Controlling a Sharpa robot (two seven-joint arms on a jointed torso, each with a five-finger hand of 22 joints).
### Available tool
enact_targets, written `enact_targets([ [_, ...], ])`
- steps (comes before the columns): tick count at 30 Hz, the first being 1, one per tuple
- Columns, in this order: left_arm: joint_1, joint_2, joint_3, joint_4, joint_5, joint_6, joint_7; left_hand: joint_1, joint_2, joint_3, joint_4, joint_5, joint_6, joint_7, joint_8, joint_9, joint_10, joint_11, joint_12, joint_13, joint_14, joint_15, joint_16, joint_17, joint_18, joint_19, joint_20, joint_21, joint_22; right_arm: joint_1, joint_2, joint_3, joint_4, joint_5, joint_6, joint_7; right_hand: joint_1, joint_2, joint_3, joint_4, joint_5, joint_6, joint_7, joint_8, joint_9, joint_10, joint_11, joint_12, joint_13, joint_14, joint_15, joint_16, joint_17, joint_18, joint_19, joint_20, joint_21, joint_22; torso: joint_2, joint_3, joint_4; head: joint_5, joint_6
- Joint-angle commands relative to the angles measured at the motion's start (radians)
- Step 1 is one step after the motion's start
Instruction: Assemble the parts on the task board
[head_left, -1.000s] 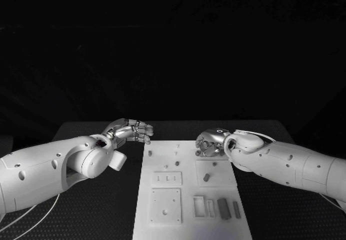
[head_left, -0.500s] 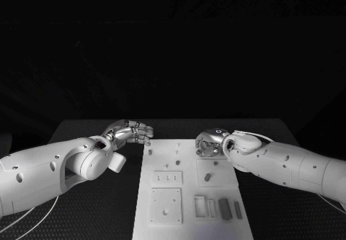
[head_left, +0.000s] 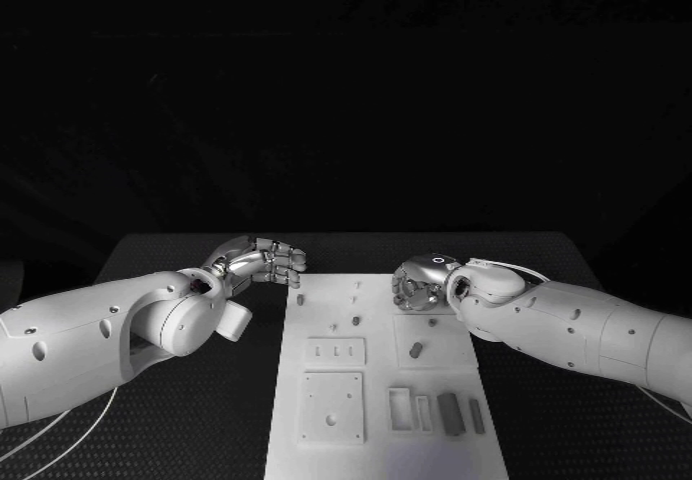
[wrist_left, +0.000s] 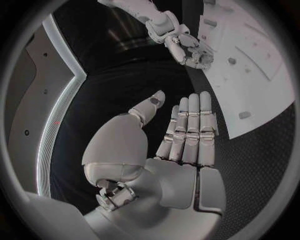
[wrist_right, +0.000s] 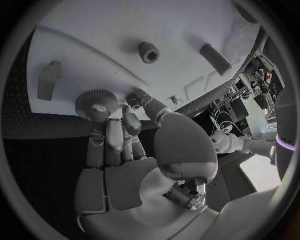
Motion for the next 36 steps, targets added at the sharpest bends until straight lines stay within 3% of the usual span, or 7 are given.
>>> enact_targets([
  [1, 0.001, -0.001, 0.001, 0.001, -0.003, 0.013, 0.007, -0.011, -0.001, -0.005, -0.001, -0.004, 0.000, 0.008, -0.004, -0.002, 0.001, 0.007, -0.006, -0.001, -0.005, 0.002, -0.004, 0.001, 0.011, -0.008, -0.001, -0.006, 0.002, -0.002, -0.004, -0.001, 0.004, -0.021, 0.010, -0.004, -0.002, 0.005, 0.007, 0.001, -0.001, 0.005, 0.000, 0.001, 0.001, 0.006, -0.001, 0.007, 0.001, 0.006, 0.001, 0.006, 0.001, 0.014, -0.003, -0.008, 0.004, 0.024, 0.001, 0.0005, 0.0010, 0.000, -0.003],
  [6, 0.001, -0.003, 0.001, -0.001, -0.003, 0.013, 0.006, -0.011, -0.001, -0.005, -0.001, -0.004, -0.001, 0.008, -0.005, -0.002, 0.001, 0.008, -0.007, -0.001, -0.005, 0.002, -0.005, 0.002, 0.011, -0.008, -0.001, -0.007, 0.002, -0.002, -0.005, -0.001, 0.005, -0.022, 0.015, -0.003, -0.002, 0.005, 0.007, 0.001, -0.001, 0.005, 0.000, 0.001, 0.001, 0.006, -0.001, 0.007, 0.001, 0.006, 0.001, 0.006, 0.001, 0.014, -0.003, -0.008, 0.004, 0.024, 0.001, 0.0005, 0.0006, 0.001, -0.004],
  [7, 0.001, -0.003, 0.001, -0.001, -0.002, 0.013, 0.006, -0.011, -0.001, -0.005, -0.001, -0.004, -0.001, 0.008, -0.005, -0.002, 0.001, 0.008, -0.007, -0.001, -0.005, 0.002, -0.005, 0.002, 0.011, -0.008, -0.001, -0.007, 0.002, -0.002, -0.004, -0.001, 0.006, -0.022, 0.015, -0.003, 0.001, 0.020, 0.012, 0.001, -0.001, 0.040, -0.008, 0.020, 0.010, 0.018, -0.006, 0.018, 0.009, 0.015, -0.001, 0.010, 0.011, 0.014, -0.002, -0.009, 0.007, 0.024, 0.001, 0.0005, 0.0006, 0.001, -0.004],
  [24, 0.001, -0.002, 0.001, -0.005, -0.002, 0.012, 0.006, -0.011, -0.001, -0.005, -0.001, -0.004, -0.001, 0.008, -0.006, -0.002, 0.000, 0.008, -0.009, -0.001, -0.005, 0.002, -0.007, 0.004, 0.011, -0.009, 0.000, -0.007, 0.002, -0.009, 0.002, -0.002, 0.001, -0.038, 0.016, -0.003, 0.001, 0.064, 0.028, 0.000, -0.001, 0.097, -0.032, 0.039, 0.030, 0.049, -0.030, 0.034, 0.023, 0.030, -0.025, 0.019, 0.023, 0.014, -0.009, -0.015, 0.027, 0.023, 0.001, 0.0004, 0.0015, -0.001, -0.011],
  [27, 0.001, -0.003, 0.001, -0.005, -0.002, 0.011, 0.006, -0.011, -0.001, -0.005, -0.001, -0.004, -0.001, 0.008, -0.006, -0.002, 0.000, 0.008, -0.010, -0.001, -0.005, 0.002, -0.008, 0.004, 0.011, -0.009, 0.000, -0.008, 0.002, -0.009, 0.002, -0.002, 0.006, -0.040, -0.011, -0.013, -0.001, 0.066, 0.028, 0.000, -0.001, 0.103, -0.034, 0.042, 0.033, 0.052, -0.033, 0.037, 0.026, 0.032, -0.027, 0.020, 0.025, 0.014, -0.010, -0.015, 0.029, 0.023, 0.001, 0.0003, 0.0012, -0.001, -0.012],
  [30, 0.001, -0.003, 0.001, -0.005, -0.002, 0.011, 0.006, -0.011, -0.001, -0.005, -0.001, -0.004, -0.002, 0.008, -0.006, -0.002, 0.000, 0.008, -0.010, -0.001, -0.005, 0.002, -0.008, 0.004, 0.011, -0.009, 0.000, -0.008, 0.002, -0.009, -0.003, -0.002, 0.022, -0.032, -0.085, -0.045, -0.010, 0.070, 0.027, 0.002, -0.002, 0.107, -0.036, 0.042, 0.035, 0.055, -0.034, 0.037, 0.027, 0.034, -0.029, 0.020, 0.026, 0.014, -0.009, -0.015, 0.032, 0.023, 0.000, -0.0001, 0.0004, -0.002, -0.012],
  [36, 0.002, -0.005, 0.001, -0.006, -0.001, 0.009, 0.008, -0.012, -0.001, -0.005, -0.001, -0.004, -0.002, 0.008, -0.006, -0.003, 0.000, 0.008, -0.011, -0.001, -0.005, 0.002, -0.008, 0.005, 0.011, -0.009, 0.000, -0.008, 0.003, -0.008, -0.018, -0.002, 0.065, -0.045, -0.139, -0.090, -0.030, 0.072, 0.025, 0.006, -0.001, 0.112, -0.038, 0.042, 0.038, 0.066, -0.037, 0.047, 0.035, 0.047, -0.031, 0.025, 0.037, 0.014, -0.004, -0.015, 0.036, 0.022, -0.001, -0.0012, 0.0001, -0.002, -0.009],
])
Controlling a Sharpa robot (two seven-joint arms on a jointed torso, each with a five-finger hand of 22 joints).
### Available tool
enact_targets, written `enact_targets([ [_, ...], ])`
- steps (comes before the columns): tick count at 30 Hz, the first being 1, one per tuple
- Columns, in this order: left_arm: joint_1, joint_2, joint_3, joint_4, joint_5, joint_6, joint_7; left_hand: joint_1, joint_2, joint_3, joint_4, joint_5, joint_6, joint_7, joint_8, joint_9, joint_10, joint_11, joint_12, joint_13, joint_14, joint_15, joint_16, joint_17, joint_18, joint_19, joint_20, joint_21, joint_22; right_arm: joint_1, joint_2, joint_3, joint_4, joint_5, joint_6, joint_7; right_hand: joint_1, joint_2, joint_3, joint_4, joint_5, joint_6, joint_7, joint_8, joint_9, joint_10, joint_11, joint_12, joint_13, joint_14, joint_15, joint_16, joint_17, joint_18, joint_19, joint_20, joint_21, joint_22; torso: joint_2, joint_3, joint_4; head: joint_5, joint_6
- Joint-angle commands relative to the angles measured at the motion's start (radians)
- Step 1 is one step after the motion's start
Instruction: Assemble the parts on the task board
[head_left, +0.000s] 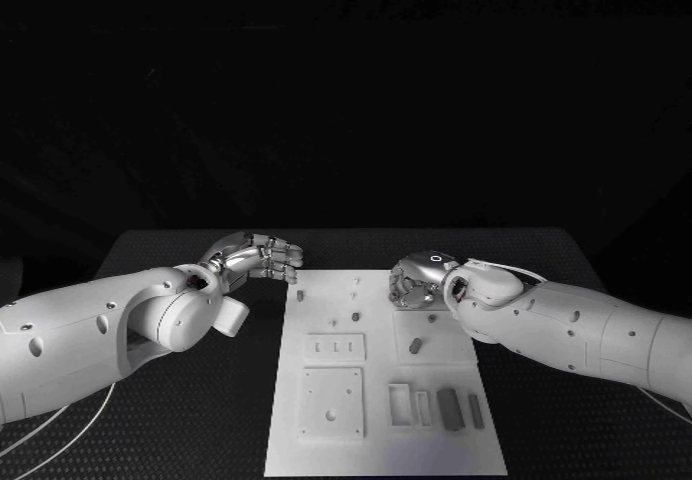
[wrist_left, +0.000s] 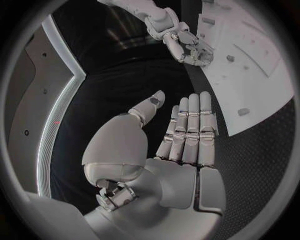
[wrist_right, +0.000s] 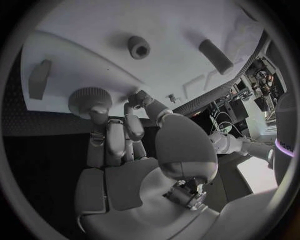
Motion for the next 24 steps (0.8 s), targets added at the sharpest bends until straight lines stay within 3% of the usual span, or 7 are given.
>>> enact_targets([
  [1, 0.001, -0.001, 0.001, 0.001, -0.001, 0.009, 0.009, -0.012, -0.001, -0.004, 0.000, -0.004, -0.002, 0.008, -0.006, -0.001, 0.000, 0.008, -0.007, -0.001, -0.006, 0.002, -0.004, 0.001, 0.013, -0.009, 0.000, -0.004, 0.001, 0.003, -0.006, 0.001, 0.021, -0.023, -0.077, -0.055, -0.013, 0.002, 0.004, 0.005, 0.003, 0.011, -0.002, 0.004, 0.005, 0.011, -0.003, 0.005, 0.003, 0.006, -0.003, 0.003, 0.003, 0.014, 0.002, -0.010, 0.008, 0.021, -0.001, -0.0011, -0.0004, -0.001, 0.003],
  [10, 0.001, -0.001, 0.001, 0.000, -0.001, 0.008, 0.009, -0.012, -0.002, -0.004, -0.001, -0.004, -0.002, 0.009, -0.007, -0.002, 0.001, 0.008, -0.008, -0.001, -0.006, 0.002, -0.005, 0.002, 0.013, -0.009, 0.000, -0.004, 0.001, 0.022, 0.011, 0.002, 0.058, -0.069, -0.151, -0.104, -0.014, -0.003, 0.007, 0.002, 0.003, 0.014, -0.004, 0.003, 0.007, 0.012, -0.004, 0.002, 0.001, 0.008, -0.005, 0.003, 0.003, 0.014, 0.003, -0.013, 0.010, 0.021, 0.000, -0.0003, 0.0011, 0.000, 0.008],
  [19, 0.001, 0.005, 0.001, -0.001, -0.001, 0.009, 0.009, -0.012, -0.002, -0.004, -0.001, -0.004, -0.002, 0.009, -0.007, -0.002, 0.001, 0.008, -0.009, -0.001, -0.005, 0.002, -0.006, 0.003, 0.013, -0.009, 0.000, -0.005, 0.002, 0.022, 0.103, 0.001, 0.001, -0.173, -0.173, -0.145, -0.014, -0.011, 0.011, 0.002, 0.003, 0.017, -0.006, 0.003, 0.010, 0.016, -0.006, 0.001, 0.000, 0.012, -0.006, 0.004, 0.003, 0.014, 0.004, -0.015, 0.013, 0.021, 0.001, 0.0003, 0.0034, 0.002, 0.016],
  [24, 0.001, 0.011, 0.001, -0.005, 0.000, 0.010, 0.009, -0.012, -0.002, -0.004, -0.001, -0.004, -0.002, 0.010, -0.008, -0.002, 0.001, 0.008, -0.010, 0.000, -0.005, 0.002, -0.007, 0.004, 0.013, -0.009, 0.000, -0.005, 0.002, 0.017, 0.139, -0.006, -0.026, -0.210, -0.177, -0.171, -0.012, -0.016, 0.013, 0.001, 0.003, 0.018, -0.006, 0.002, 0.011, 0.017, -0.007, -0.001, -0.001, 0.013, -0.007, 0.003, 0.002, 0.014, 0.005, -0.016, 0.014, 0.020, 0.001, 0.0008, 0.0053, 0.002, 0.017],
])
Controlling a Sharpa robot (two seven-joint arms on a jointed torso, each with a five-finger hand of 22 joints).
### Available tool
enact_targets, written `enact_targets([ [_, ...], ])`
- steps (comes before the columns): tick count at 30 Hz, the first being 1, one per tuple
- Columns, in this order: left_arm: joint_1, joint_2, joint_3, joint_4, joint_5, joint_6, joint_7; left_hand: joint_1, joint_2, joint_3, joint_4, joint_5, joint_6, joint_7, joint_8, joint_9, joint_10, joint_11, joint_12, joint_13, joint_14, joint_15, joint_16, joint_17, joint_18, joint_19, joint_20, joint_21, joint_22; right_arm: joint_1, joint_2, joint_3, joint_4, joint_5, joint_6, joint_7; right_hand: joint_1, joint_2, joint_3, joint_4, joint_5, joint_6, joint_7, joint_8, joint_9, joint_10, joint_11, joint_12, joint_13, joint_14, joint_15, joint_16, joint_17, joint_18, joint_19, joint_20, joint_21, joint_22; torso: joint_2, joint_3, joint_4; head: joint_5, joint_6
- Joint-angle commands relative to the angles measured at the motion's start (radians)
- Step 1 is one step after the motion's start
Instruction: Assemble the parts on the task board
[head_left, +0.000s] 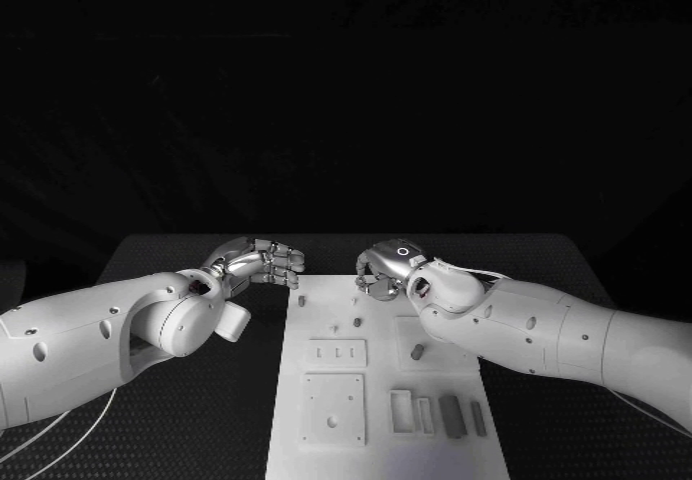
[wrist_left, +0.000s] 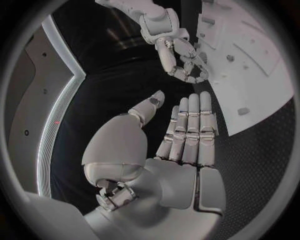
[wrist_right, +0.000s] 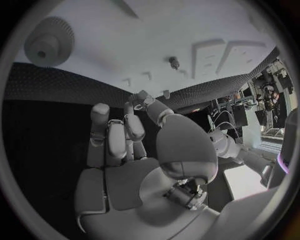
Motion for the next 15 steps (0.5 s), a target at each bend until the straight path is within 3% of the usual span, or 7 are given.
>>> enact_targets([
  [1, 0.001, 0.006, 0.001, -0.002, 0.000, 0.011, 0.009, -0.008, 0.002, -0.004, -0.001, -0.004, 0.001, 0.006, -0.004, -0.001, 0.001, 0.008, -0.006, -0.001, -0.005, 0.002, -0.007, 0.002, 0.020, -0.009, 0.000, -0.005, 0.001, -0.004, 0.009, -0.005, -0.011, -0.083, -0.026, -0.051, 0.004, -0.011, 0.008, 0.001, 0.004, 0.006, -0.001, 0.003, 0.003, 0.007, 0.001, -0.001, -0.001, 0.008, -0.001, 0.003, 0.000, 0.014, 0.001, -0.009, 0.006, 0.021, 0.001, 0.0002, 0.0018, 0.001, 0.002],
  [4, 0.001, 0.006, 0.001, -0.003, 0.000, 0.012, 0.009, -0.009, 0.002, -0.004, -0.001, -0.004, 0.001, 0.007, -0.004, -0.001, 0.001, 0.008, -0.006, 0.000, -0.005, 0.002, -0.007, 0.002, 0.020, -0.009, 0.000, -0.005, 0.001, -0.006, 0.019, -0.006, -0.019, -0.091, -0.029, -0.059, 0.005, -0.013, 0.008, 0.001, 0.004, 0.007, -0.001, 0.002, 0.003, 0.007, 0.001, -0.003, -0.003, 0.008, -0.002, 0.003, -0.001, 0.014, 0.002, -0.010, 0.006, 0.020, 0.000, 0.0001, 0.0021, 0.002, 0.001],
  [8, 0.001, 0.006, 0.001, -0.004, 0.001, 0.011, 0.009, -0.009, 0.003, -0.004, 0.000, -0.004, 0.001, 0.007, -0.004, -0.001, 0.001, 0.008, -0.006, 0.000, -0.005, 0.002, -0.007, 0.003, 0.020, -0.009, 0.000, -0.005, 0.001, -0.006, 0.030, -0.010, -0.026, -0.096, -0.022, -0.064, 0.004, -0.014, 0.009, 0.002, 0.004, 0.007, -0.001, 0.002, 0.004, 0.008, 0.001, -0.004, -0.004, 0.009, -0.002, 0.003, -0.001, 0.014, 0.002, -0.010, 0.007, 0.020, 0.000, -0.0004, -0.0022, 0.006, 0.000],
  [15, 0.001, 0.003, 0.001, 0.000, 0.001, 0.011, 0.008, -0.009, 0.002, -0.005, 0.000, -0.004, 0.001, 0.008, -0.005, -0.002, 0.001, 0.008, -0.007, 0.000, -0.005, 0.002, -0.008, 0.003, 0.020, -0.009, 0.000, -0.005, 0.002, -0.007, 0.045, -0.019, -0.043, -0.113, -0.018, -0.074, 0.004, -0.017, 0.009, 0.002, 0.004, 0.008, -0.001, 0.001, 0.005, 0.009, 0.000, -0.006, -0.005, 0.010, -0.002, 0.003, -0.002, 0.014, 0.003, -0.011, 0.007, 0.020, 0.001, 0.0001, -0.0023, 0.009, 0.000],
])
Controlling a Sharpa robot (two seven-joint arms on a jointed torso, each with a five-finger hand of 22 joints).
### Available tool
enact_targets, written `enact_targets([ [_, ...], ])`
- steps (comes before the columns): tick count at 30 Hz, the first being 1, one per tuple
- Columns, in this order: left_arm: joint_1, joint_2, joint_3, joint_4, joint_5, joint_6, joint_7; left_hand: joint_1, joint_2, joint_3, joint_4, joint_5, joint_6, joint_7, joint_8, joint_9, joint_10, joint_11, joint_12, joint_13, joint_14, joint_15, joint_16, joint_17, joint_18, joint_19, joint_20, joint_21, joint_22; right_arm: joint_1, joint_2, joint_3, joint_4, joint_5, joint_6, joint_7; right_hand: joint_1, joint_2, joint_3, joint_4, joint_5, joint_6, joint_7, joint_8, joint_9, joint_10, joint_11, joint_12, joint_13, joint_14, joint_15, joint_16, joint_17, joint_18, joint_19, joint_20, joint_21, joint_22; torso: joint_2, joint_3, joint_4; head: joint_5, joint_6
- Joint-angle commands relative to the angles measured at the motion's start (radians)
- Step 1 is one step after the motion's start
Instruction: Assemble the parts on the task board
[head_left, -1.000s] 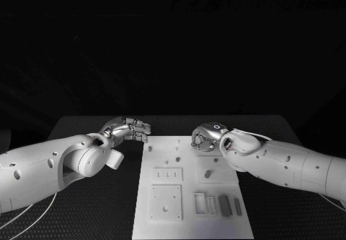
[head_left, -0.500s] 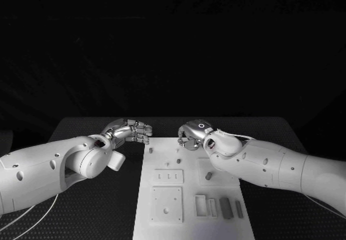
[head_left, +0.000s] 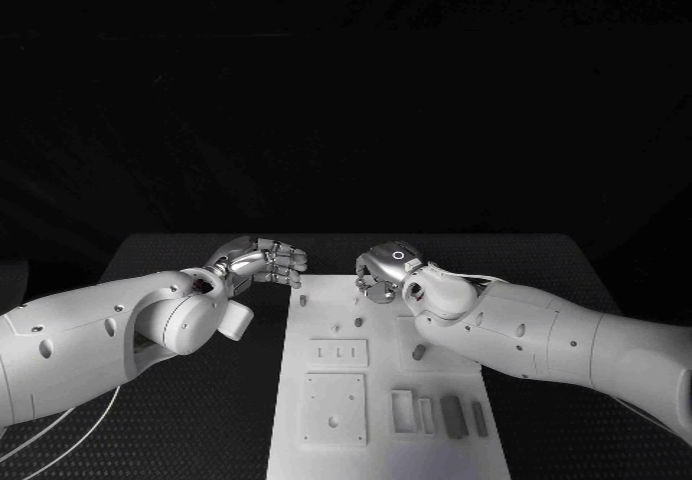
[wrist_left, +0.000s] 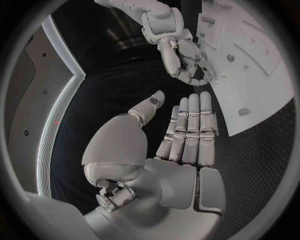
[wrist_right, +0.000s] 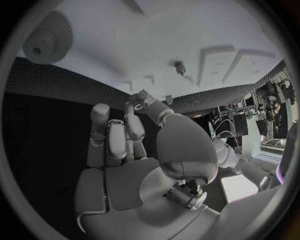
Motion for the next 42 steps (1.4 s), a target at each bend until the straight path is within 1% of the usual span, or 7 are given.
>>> enact_targets([
  [1, 0.001, 0.001, 0.001, 0.004, 0.000, 0.012, 0.008, -0.009, 0.002, -0.005, 0.000, -0.004, 0.001, 0.008, -0.005, -0.002, 0.001, 0.008, -0.004, 0.000, -0.005, 0.002, -0.005, 0.001, 0.020, -0.009, 0.000, -0.005, 0.002, -0.001, 0.009, -0.001, -0.009, -0.040, -0.005, -0.022, 0.000, -0.009, 0.007, -0.001, 0.004, 0.008, -0.002, 0.001, 0.000, 0.010, 0.000, -0.005, -0.001, 0.007, 0.001, 0.003, 0.000, 0.014, 0.000, -0.008, 0.003, 0.020, 0.001, 0.0000, -0.0014, 0.003, 0.001],
  [7, 0.001, 0.000, 0.001, 0.005, 0.000, 0.012, 0.008, -0.010, 0.002, -0.005, 0.000, -0.004, 0.000, 0.008, -0.005, -0.002, 0.001, 0.009, -0.005, 0.000, -0.005, 0.002, -0.005, 0.002, 0.020, -0.009, 0.000, -0.006, 0.002, -0.001, 0.015, -0.006, -0.011, -0.044, 0.002, -0.025, 0.000, -0.009, 0.007, -0.001, 0.004, 0.008, -0.002, 0.000, 0.000, 0.011, 0.000, -0.004, 0.000, 0.008, 0.001, 0.002, -0.001, 0.014, 0.000, -0.008, 0.004, 0.020, 0.001, 0.0006, 0.0006, 0.005, -0.001],
  [11, 0.001, -0.002, 0.001, 0.007, 0.000, 0.011, 0.008, -0.010, 0.002, -0.005, 0.000, -0.004, 0.000, 0.008, -0.006, -0.002, 0.001, 0.009, -0.005, 0.000, -0.005, 0.002, -0.006, 0.002, 0.020, -0.009, 0.000, -0.006, 0.002, -0.001, 0.016, -0.008, -0.014, -0.045, 0.004, -0.023, 0.001, -0.009, 0.008, -0.001, 0.004, 0.008, -0.002, 0.000, 0.001, 0.011, 0.000, -0.006, -0.001, 0.008, 0.001, 0.002, -0.001, 0.014, 0.000, -0.009, 0.004, 0.020, 0.001, 0.0003, -0.0015, 0.008, -0.003],
  [15, 0.002, -0.004, 0.001, 0.009, 0.000, 0.011, 0.008, -0.010, 0.002, -0.005, 0.000, -0.004, 0.000, 0.009, -0.006, -0.002, 0.001, 0.009, -0.005, 0.000, -0.005, 0.003, -0.006, 0.003, 0.020, -0.009, 0.000, -0.006, 0.002, -0.002, 0.018, -0.008, -0.016, -0.045, 0.008, -0.022, 0.001, -0.010, 0.009, -0.002, 0.004, 0.008, -0.002, 0.000, 0.001, 0.012, 0.000, -0.006, -0.001, 0.009, 0.001, 0.002, -0.001, 0.014, 0.001, -0.009, 0.004, 0.020, 0.001, 0.0001, -0.0037, 0.010, -0.005],
  [27, 0.002, -0.004, 0.001, 0.011, 0.001, 0.012, 0.007, -0.011, 0.002, -0.005, -0.001, -0.004, 0.000, 0.009, -0.006, -0.002, 0.001, 0.009, -0.006, 0.000, -0.005, 0.003, -0.007, 0.004, 0.020, -0.009, 0.000, -0.006, 0.003, -0.002, 0.029, -0.011, -0.032, -0.049, 0.022, -0.017, 0.004, -0.010, 0.011, -0.002, 0.004, 0.009, -0.002, -0.002, 0.002, 0.015, 0.000, -0.005, 0.000, 0.011, 0.001, 0.002, 0.000, 0.014, 0.001, -0.010, 0.004, 0.019, 0.000, -0.0002, -0.0012, 0.013, -0.011],
  [39, 0.002, -0.001, 0.001, 0.006, 0.001, 0.012, 0.006, -0.011, 0.001, -0.005, -0.001, -0.004, -0.001, 0.009, -0.007, -0.002, 0.002, 0.009, -0.008, 0.000, -0.005, 0.003, -0.008, 0.005, 0.020, -0.009, 0.000, -0.006, 0.003, -0.002, 0.034, -0.011, -0.036, -0.044, 0.032, -0.021, 0.004, -0.009, 0.011, -0.002, 0.004, 0.008, -0.002, -0.003, 0.002, 0.016, 0.000, -0.006, 0.000, 0.012, 0.001, 0.002, 0.000, 0.014, 0.002, -0.010, 0.004, 0.019, 0.000, 0.0002, -0.0037, 0.015, -0.016],
  [42, 0.002, 0.000, 0.001, 0.006, 0.001, 0.013, 0.006, -0.011, 0.001, -0.005, -0.001, -0.004, -0.001, 0.010, -0.007, -0.003, 0.002, 0.009, -0.008, 0.000, -0.004, 0.003, -0.008, 0.005, 0.020, -0.009, 0.000, -0.007, 0.003, -0.002, 0.036, -0.011, -0.040, -0.044, 0.032, -0.021, 0.004, -0.009, 0.011, -0.002, 0.004, 0.008, -0.002, -0.003, 0.002, 0.017, 0.000, -0.005, 0.000, 0.012, 0.001, 0.002, 0.000, 0.014, 0.002, -0.010, 0.004, 0.019, 0.000, -0.0001, -0.0030, 0.015, -0.017],
])
